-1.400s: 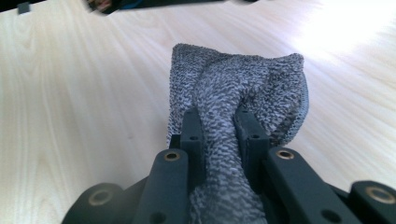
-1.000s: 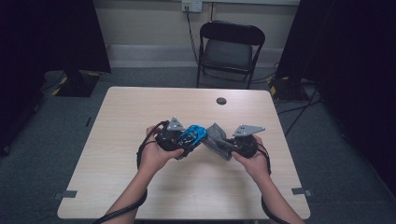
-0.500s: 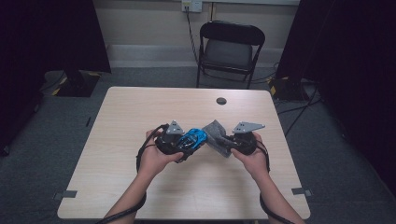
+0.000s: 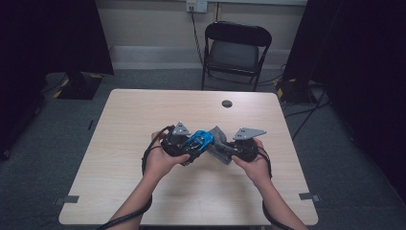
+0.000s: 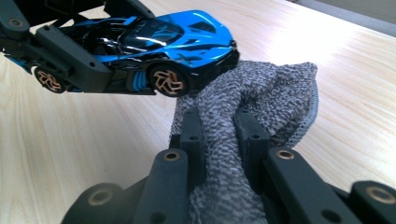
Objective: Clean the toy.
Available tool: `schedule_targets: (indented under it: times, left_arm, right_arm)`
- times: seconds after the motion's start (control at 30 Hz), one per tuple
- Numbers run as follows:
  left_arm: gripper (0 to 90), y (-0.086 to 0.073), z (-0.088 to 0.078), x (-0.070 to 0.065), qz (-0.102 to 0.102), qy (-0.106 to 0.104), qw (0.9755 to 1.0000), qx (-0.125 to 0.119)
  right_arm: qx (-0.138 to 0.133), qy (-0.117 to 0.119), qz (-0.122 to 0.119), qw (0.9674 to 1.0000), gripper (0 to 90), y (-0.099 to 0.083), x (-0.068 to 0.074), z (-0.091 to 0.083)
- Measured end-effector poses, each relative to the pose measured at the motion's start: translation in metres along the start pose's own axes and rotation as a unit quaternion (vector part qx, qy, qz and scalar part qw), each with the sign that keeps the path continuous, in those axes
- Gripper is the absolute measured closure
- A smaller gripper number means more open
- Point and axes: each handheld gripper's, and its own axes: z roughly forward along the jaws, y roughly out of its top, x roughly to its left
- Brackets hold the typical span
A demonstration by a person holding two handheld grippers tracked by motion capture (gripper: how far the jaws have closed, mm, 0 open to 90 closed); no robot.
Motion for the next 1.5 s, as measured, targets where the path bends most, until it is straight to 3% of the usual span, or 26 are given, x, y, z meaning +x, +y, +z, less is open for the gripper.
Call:
schedule_targets:
  times: [0.23,0.6,1.17,1.5]
  left_arm:
    - [28.4,0.004,0.003,0.0,-0.006,0.0,1.0,-0.003]
    - [28.3,0.011,0.007,-0.001,-0.005,-0.001,1.0,-0.001]
    - [28.3,0.016,0.013,-0.001,-0.011,-0.001,0.9999,-0.004]
    - [28.3,0.019,0.016,-0.001,-0.015,0.002,0.9998,-0.01]
  right_arm:
    - [-0.002,0.008,0.006,0.9999,76.3,-0.003,0.002,0.001]
    - [0.002,0.026,-0.015,0.9995,76.3,0.0,0.015,0.009]
    - [-0.011,0.052,-0.01,0.9986,76.3,-0.006,0.024,0.014]
    - [-0.008,0.063,-0.018,0.9978,76.3,-0.005,0.031,0.018]
